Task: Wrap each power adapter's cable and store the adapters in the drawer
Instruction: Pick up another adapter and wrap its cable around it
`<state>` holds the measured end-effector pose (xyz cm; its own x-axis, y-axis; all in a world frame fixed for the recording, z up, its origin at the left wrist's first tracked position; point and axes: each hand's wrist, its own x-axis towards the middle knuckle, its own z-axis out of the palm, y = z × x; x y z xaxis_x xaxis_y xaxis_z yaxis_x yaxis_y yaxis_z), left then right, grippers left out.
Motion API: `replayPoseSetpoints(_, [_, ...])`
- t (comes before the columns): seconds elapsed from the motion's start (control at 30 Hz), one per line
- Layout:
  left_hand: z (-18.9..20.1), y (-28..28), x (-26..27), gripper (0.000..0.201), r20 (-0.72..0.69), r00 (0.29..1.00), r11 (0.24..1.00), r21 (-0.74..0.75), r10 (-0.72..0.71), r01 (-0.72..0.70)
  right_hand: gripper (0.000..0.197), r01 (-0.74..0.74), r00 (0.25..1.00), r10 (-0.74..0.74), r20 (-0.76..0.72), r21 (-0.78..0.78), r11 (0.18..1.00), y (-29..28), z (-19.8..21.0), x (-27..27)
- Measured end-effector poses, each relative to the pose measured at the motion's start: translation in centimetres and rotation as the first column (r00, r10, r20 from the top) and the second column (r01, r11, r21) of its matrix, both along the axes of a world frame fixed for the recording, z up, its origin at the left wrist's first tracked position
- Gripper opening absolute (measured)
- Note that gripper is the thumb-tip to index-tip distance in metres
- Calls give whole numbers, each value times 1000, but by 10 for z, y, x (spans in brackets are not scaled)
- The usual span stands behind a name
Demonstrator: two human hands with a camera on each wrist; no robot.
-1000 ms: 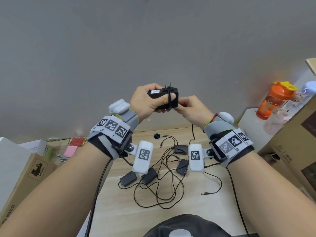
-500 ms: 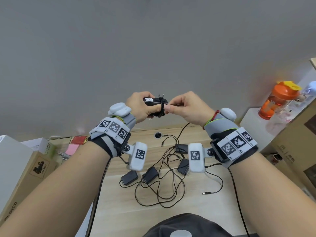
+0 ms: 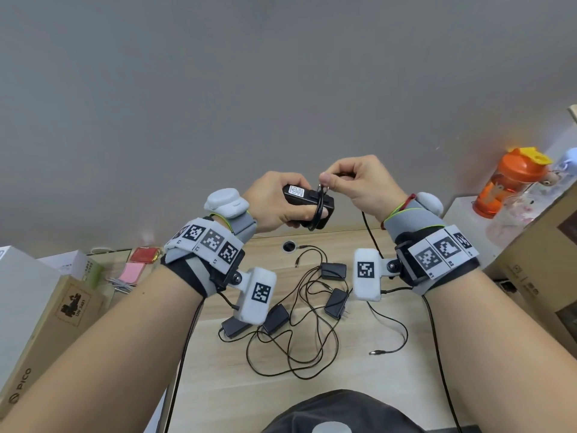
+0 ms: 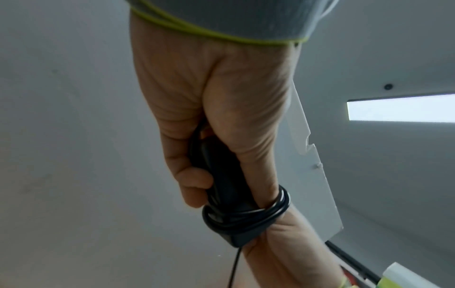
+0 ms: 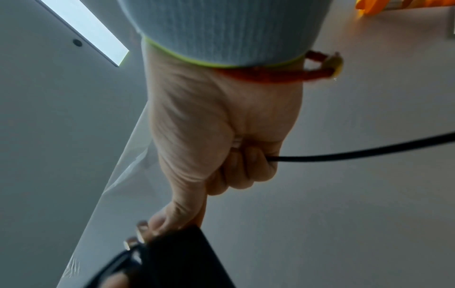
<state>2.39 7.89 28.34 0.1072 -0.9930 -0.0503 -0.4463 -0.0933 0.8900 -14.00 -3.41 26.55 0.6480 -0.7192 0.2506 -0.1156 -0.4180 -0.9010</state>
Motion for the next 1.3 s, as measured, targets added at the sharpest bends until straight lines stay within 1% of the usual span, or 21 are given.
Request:
replayPoseSetpoints(0.07, [3,1,-4,21,-73,997,999,-31,11,-13,22,16,1000,-16,7,12,1000,0,-5,0])
replayPoseSetpoints(0.2, [7,0,-9,18,-206,976,991,-101,68,-90,35,39,999,-39,-12,51,998,8,-11,3])
replayPoseSetpoints(0.3, [10,-2,-8,17,-275,952,974,-141,134,-178,33,19,997,-14,-71,72,997,16,-13,6])
replayPoseSetpoints(0.37, [11,-5,-7,23,-318,931,958,-160,178,-238,30,-10,991,19,-130,63,998,23,-12,6])
replayPoseSetpoints(0.43, [11,-8,-3,27,-334,913,939,-165,235,-302,27,-51,975,56,-213,32,998,29,-11,7])
replayPoseSetpoints(0.5, [9,-11,1,25,-328,899,922,-154,290,-354,28,-61,962,60,-268,3,998,33,-14,9])
replayPoseSetpoints(0.57, [6,-13,7,24,-305,892,910,-141,334,-389,27,-73,960,62,-274,-30,997,33,-18,13])
replayPoseSetpoints(0.63, [1,-14,13,25,-246,894,900,-136,374,-414,25,-101,959,87,-271,-39,994,34,-18,14])
replayPoseSetpoints(0.77, [-11,-13,26,30,-29,903,897,-110,428,-429,23,-127,959,100,-265,-86,988,34,-8,14])
replayPoseSetpoints(0.87, [-14,-10,25,30,139,902,912,-105,409,-397,21,-139,955,103,-277,-114,984,33,1,12])
replayPoseSetpoints(0.93, [-13,-8,22,29,234,899,929,-93,371,-359,18,-128,958,83,-276,-148,981,31,6,11])
replayPoseSetpoints(1.03, [-10,-5,18,23,348,892,957,-61,288,-285,12,-67,976,30,-214,-169,983,20,6,8])
replayPoseSetpoints(1.1, [-7,-3,15,18,364,903,972,-26,229,-235,12,-27,986,1,-170,-152,988,12,6,5])
replayPoseSetpoints(1.17, [-5,-2,12,16,358,918,982,8,171,-187,16,-31,990,11,-143,-136,990,8,7,4])
replayPoseSetpoints(1.3, [-3,0,4,19,324,944,996,46,58,-77,13,-49,997,46,-55,-58,997,4,4,3])
